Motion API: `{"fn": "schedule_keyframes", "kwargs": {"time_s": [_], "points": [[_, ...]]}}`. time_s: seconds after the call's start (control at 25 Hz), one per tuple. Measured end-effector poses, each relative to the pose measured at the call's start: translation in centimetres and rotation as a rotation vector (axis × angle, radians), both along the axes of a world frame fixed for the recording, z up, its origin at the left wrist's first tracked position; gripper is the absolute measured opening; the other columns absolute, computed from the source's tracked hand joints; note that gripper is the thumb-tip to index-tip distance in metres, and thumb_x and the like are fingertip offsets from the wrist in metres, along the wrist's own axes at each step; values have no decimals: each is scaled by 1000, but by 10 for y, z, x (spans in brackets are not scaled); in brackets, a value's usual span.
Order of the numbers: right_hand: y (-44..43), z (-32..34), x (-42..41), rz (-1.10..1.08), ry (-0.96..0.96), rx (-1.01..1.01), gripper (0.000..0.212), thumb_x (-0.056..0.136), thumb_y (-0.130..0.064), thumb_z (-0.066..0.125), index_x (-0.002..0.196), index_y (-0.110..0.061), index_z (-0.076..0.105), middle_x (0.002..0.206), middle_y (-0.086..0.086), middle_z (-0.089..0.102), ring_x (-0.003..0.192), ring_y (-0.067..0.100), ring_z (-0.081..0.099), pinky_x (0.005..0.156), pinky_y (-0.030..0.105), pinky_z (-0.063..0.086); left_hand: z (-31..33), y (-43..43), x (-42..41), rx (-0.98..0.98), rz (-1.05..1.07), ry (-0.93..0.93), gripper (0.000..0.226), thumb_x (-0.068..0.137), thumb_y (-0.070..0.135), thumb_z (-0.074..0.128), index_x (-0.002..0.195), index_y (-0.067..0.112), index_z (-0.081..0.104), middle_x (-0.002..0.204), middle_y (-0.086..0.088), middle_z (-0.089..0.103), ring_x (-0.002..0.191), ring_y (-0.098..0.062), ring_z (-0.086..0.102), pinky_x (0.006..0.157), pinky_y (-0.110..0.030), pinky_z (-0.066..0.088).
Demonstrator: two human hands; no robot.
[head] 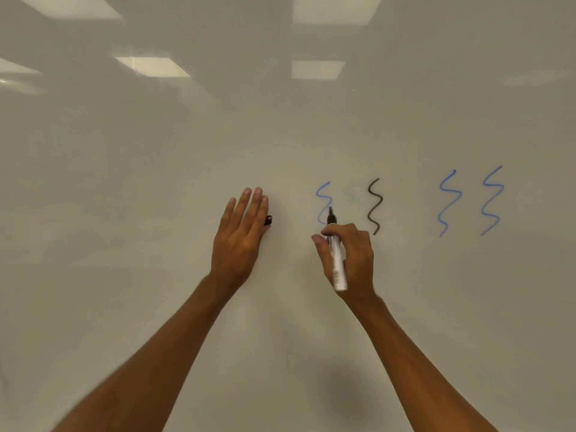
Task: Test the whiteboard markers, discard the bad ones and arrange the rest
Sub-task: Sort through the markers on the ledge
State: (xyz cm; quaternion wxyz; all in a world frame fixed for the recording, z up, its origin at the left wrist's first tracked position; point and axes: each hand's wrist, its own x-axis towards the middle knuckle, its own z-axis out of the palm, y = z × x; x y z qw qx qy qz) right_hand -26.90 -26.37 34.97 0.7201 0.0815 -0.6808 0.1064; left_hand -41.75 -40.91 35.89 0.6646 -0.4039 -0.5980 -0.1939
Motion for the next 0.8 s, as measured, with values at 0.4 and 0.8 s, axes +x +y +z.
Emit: {"fn": "schedule_keyframes", "kwargs": {"time_s": [0.4, 0.8], "points": [[-11, 38, -44, -47, 69, -140, 18, 78, -18, 70, 87, -12, 56, 62, 3, 57, 54, 17, 52, 44, 33, 48, 17, 15, -28, -41, -31, -31, 43, 103, 25, 37, 142, 6, 36, 148, -11, 36, 139, -25, 32, 112, -47, 31], [-2, 6, -56, -161, 102, -38, 15, 77, -14, 67, 73, -3, 59, 54, 3, 51, 55, 13, 40, 46, 29, 42, 16, 16, -29, -20, -28, 2, 43, 102, 24, 41, 140, 6, 39, 147, -10, 38, 138, -25, 34, 111, -47, 32]]}}
